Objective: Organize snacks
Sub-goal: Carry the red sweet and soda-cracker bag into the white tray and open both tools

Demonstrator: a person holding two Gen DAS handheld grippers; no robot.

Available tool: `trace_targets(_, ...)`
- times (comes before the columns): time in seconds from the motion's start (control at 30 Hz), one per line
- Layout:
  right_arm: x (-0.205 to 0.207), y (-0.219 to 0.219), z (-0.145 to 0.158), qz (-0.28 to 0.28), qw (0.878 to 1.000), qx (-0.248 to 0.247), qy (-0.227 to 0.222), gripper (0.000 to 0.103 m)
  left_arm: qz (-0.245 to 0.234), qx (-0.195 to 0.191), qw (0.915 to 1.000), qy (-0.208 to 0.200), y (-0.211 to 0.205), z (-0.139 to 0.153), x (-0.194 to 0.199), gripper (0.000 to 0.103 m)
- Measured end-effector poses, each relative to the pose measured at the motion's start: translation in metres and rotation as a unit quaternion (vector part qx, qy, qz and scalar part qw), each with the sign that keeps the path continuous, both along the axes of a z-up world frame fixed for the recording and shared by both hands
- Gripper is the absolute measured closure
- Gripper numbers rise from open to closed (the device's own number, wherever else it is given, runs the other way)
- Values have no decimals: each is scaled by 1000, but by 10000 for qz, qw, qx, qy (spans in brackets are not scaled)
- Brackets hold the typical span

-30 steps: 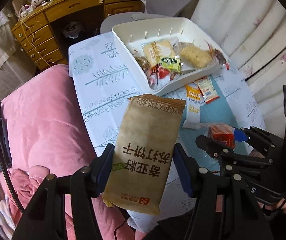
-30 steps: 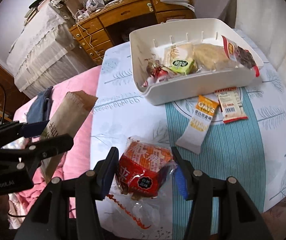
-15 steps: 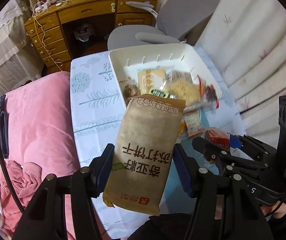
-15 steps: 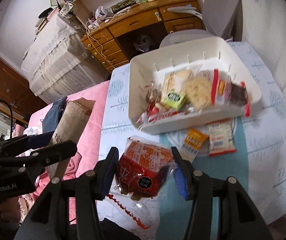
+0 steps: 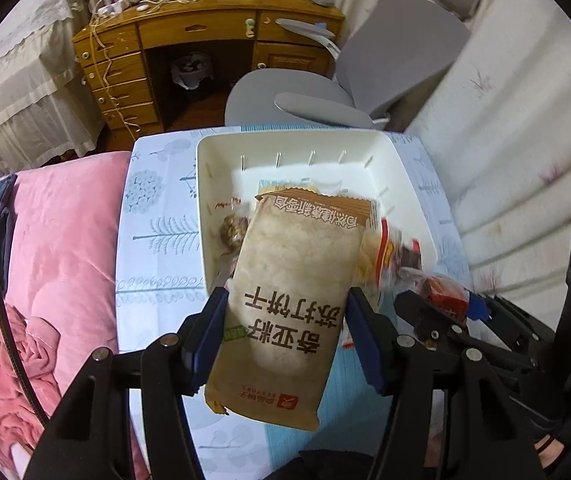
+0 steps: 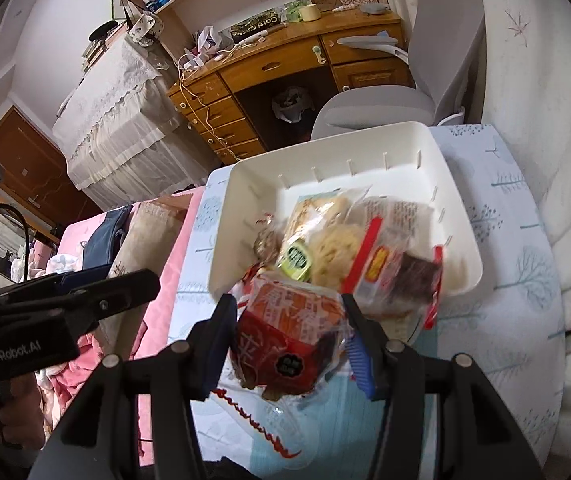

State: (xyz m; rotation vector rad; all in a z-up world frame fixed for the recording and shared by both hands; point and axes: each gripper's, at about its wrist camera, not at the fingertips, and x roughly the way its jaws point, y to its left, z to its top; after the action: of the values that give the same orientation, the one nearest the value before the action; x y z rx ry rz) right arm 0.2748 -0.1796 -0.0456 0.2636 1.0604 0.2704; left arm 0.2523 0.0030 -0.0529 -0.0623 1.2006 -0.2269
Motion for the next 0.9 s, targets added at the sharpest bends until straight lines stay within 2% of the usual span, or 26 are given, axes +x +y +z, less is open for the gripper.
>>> trace_targets(0.3,39,-38,-16,92,9999,123,51,50,545,-68,9985,67,-25,-18,32,45)
trace_targets(0.53,65,-59,-34,62,9997,176,166,48,652,-61,9976,231,-35,-37,48,44)
trace_targets(0.6,69,-62,-38,9,9997,117,202,46,711,-96,9969,333,-35,-47,53,37)
trace_targets(0.67,71,-66,-42,-98,9997,36,220,44,786,-103,9960,423,-34,-52,54,21)
trace_targets(0.73,71,-70,-44,-147,9995,127,239,41,803,-134,9956,455,-32,-52,51,16)
trace_targets(0.83,69,-74,-45,-258,9992,144,282,30,792,-122,9958,451,-27,-50,44,16)
trace_targets(0.9,65,-74,-44,-314,9991,113,275,30,795,-108,9959,415,-22,-47,38,16)
